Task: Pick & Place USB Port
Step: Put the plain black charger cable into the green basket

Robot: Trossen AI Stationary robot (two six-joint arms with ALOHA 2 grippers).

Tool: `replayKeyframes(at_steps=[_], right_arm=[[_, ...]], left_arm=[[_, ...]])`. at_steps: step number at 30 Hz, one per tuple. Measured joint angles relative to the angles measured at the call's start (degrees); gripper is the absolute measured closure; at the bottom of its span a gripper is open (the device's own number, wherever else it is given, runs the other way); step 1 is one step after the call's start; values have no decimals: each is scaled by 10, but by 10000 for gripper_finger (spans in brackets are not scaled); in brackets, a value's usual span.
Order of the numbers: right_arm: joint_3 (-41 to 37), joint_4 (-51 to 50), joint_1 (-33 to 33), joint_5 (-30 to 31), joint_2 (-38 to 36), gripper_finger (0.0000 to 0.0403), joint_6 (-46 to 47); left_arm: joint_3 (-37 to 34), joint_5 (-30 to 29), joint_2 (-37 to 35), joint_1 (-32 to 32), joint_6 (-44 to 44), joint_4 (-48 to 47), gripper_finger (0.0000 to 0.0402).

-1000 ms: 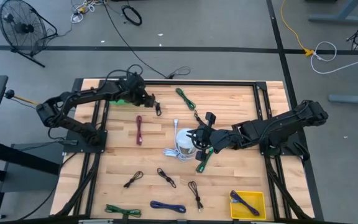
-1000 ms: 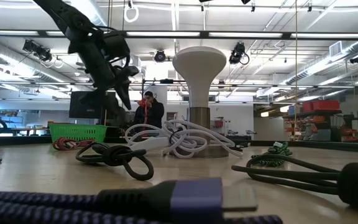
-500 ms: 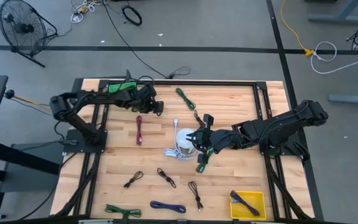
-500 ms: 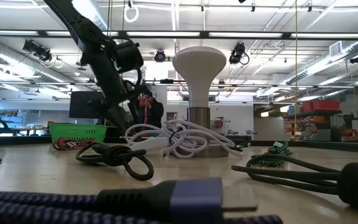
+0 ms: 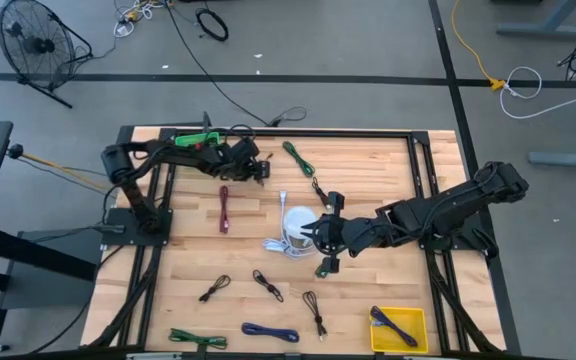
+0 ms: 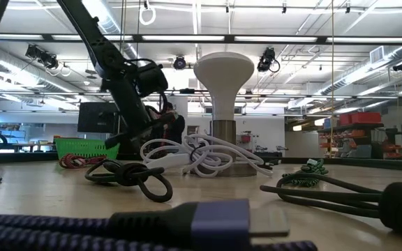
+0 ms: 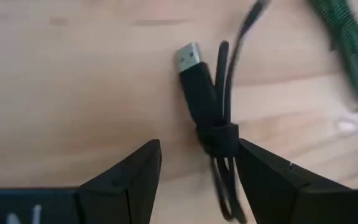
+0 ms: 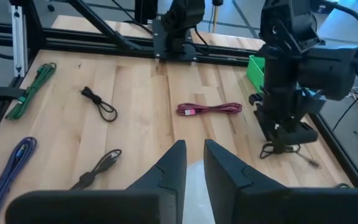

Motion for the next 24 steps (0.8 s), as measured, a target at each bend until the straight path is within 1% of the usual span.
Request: replayKeyframes(at_steps=[4, 7, 9, 13, 14, 19, 24], right_arm=[[0, 0, 0, 0, 0, 346, 0], [0, 0, 0, 0, 0, 346, 0], [0, 0, 0, 0, 0, 346, 0], [0, 0, 0, 0, 0, 346, 0], [0, 0, 0, 0, 0, 346, 0], [0, 0, 0, 0, 0, 346, 0], [0, -1, 0, 0, 0, 346, 0]], left_arm=[[1, -2, 5, 1, 27, 33, 195], [4, -4, 8, 3, 29, 29, 224], [4, -4, 10, 3, 31, 25, 263], [5, 2, 13, 5, 72, 24, 367], [5, 1, 15, 5, 78, 25, 374], [6, 2, 15, 4, 87, 24, 374], [5, 7, 11, 6, 123, 17, 374]])
